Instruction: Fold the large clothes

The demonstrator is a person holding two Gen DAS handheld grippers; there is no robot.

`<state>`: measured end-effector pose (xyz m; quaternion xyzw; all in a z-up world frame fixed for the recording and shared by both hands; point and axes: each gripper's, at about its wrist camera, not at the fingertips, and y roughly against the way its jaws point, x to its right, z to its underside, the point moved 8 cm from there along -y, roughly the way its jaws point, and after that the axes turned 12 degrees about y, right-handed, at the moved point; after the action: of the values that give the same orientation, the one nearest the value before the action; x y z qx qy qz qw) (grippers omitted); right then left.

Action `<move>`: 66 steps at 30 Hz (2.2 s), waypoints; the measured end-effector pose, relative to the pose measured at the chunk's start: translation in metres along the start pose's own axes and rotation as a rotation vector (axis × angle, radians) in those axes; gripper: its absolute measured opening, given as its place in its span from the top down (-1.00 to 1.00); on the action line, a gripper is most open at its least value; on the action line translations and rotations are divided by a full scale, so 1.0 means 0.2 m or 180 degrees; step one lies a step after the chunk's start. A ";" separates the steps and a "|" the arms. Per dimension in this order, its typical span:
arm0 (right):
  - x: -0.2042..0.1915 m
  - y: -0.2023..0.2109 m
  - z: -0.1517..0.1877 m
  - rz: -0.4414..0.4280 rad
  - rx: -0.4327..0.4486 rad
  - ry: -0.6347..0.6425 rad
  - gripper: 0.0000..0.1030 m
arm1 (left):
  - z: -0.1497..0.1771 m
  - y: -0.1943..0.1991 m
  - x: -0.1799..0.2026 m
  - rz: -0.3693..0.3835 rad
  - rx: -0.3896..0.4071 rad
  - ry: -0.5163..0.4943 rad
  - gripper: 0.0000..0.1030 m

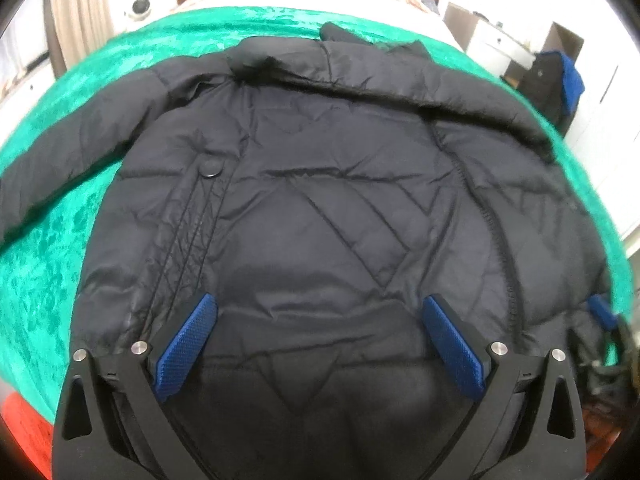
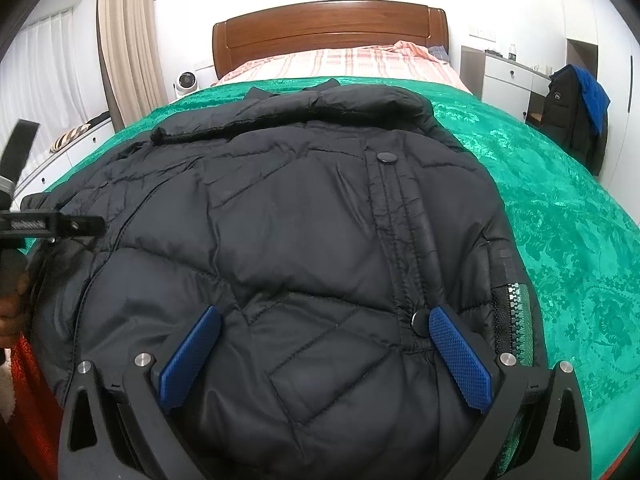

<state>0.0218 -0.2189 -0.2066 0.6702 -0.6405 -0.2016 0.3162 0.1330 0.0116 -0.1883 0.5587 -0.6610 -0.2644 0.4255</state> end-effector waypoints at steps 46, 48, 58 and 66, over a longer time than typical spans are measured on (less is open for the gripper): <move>-0.03 -0.01 0.02 0.0169 0.0004 0.0087 -1.00 | -0.38 0.25 -1.52 -0.0084 0.0833 0.2984 -0.99; -0.03 -0.01 0.01 0.0186 0.0000 0.0094 -1.00 | -0.41 0.21 -1.64 -0.0204 0.0875 0.3030 -0.99; -0.03 0.00 0.02 0.0173 -0.0009 0.0068 -1.00 | -0.75 0.39 -1.74 -0.0759 0.1267 0.2449 0.84; -0.02 0.00 0.02 0.0122 -0.0015 0.0068 -1.00 | -1.31 0.78 -0.61 -0.0577 0.1840 0.0432 0.85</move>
<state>0.0177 -0.2163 -0.2101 0.6592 -0.6493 -0.1899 0.3283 0.2790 0.1989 0.0382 0.7296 -0.6263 -0.0644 0.2668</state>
